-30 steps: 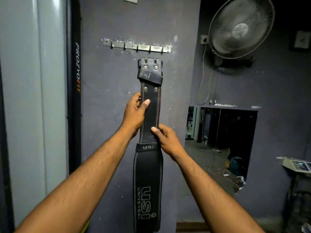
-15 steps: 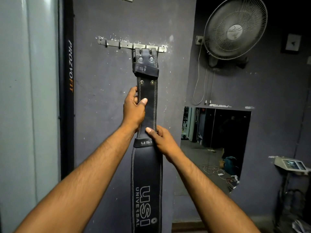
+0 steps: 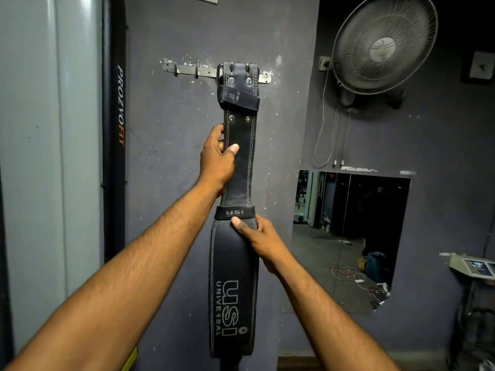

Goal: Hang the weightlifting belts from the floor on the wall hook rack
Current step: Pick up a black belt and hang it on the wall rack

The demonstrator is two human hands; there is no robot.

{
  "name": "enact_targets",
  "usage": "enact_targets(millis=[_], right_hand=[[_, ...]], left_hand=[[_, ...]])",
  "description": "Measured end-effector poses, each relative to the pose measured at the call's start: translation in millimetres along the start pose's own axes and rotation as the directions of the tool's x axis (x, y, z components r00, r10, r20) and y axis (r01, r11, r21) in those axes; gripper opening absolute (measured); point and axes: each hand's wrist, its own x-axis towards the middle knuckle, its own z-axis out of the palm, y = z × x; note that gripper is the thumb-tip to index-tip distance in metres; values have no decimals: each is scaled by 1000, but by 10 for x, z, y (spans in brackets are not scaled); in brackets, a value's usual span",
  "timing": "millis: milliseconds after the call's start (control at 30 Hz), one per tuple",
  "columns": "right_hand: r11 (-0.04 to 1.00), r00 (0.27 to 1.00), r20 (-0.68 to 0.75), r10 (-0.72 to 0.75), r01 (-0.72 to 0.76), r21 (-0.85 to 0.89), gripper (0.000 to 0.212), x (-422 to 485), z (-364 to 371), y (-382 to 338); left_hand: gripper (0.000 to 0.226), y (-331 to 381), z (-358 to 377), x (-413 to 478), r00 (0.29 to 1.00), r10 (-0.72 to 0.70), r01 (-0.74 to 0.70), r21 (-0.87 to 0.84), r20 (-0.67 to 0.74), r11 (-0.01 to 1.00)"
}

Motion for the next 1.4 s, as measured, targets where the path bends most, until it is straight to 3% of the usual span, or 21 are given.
enact_targets(millis=[133,233,333,500,567,733,833,1067,1167,1267,1400], right_hand=[[1000,999,-32,-20,21,21,18,24,-19,-53],[994,996,78,48,-55,91,32,24,-131,-83],[993,979,171,113,-119,25,29,-3,-226,-41],[999,996,-89,-11,6,-53,34,103,-166,24],[995,990,-128,-55,44,-88,35,154,-159,-17],[995,1000,9,-5,4,105,34,108,-246,-60],[998,997,64,44,-46,38,37,67,-239,80],[997,990,-131,-42,49,53,33,117,-146,234],[997,998,-44,48,-46,64,37,85,-209,236],[995,992,81,101,-99,-35,36,28,-242,392],[992,995,16,95,-94,-82,35,-19,-165,486]], left_hand=[[40,18,21,52,1000,-3,3,-4,-11,1000],[40,39,21,117,1000,1,-1,-8,-22,1000],[42,54,17,197,999,-17,16,-43,-38,999],[40,129,61,328,997,-34,28,-68,-75,997],[40,178,59,393,995,-27,20,-68,-101,997],[44,255,33,512,993,-11,0,-93,-116,996],[44,302,9,579,991,-28,11,-133,-129,991],[44,339,-5,628,988,-33,11,-147,-151,989],[44,332,-21,618,990,-27,6,-140,-142,990],[44,342,-48,615,992,-17,-2,-141,-128,990],[46,381,-45,610,994,8,-21,-116,-110,993]])
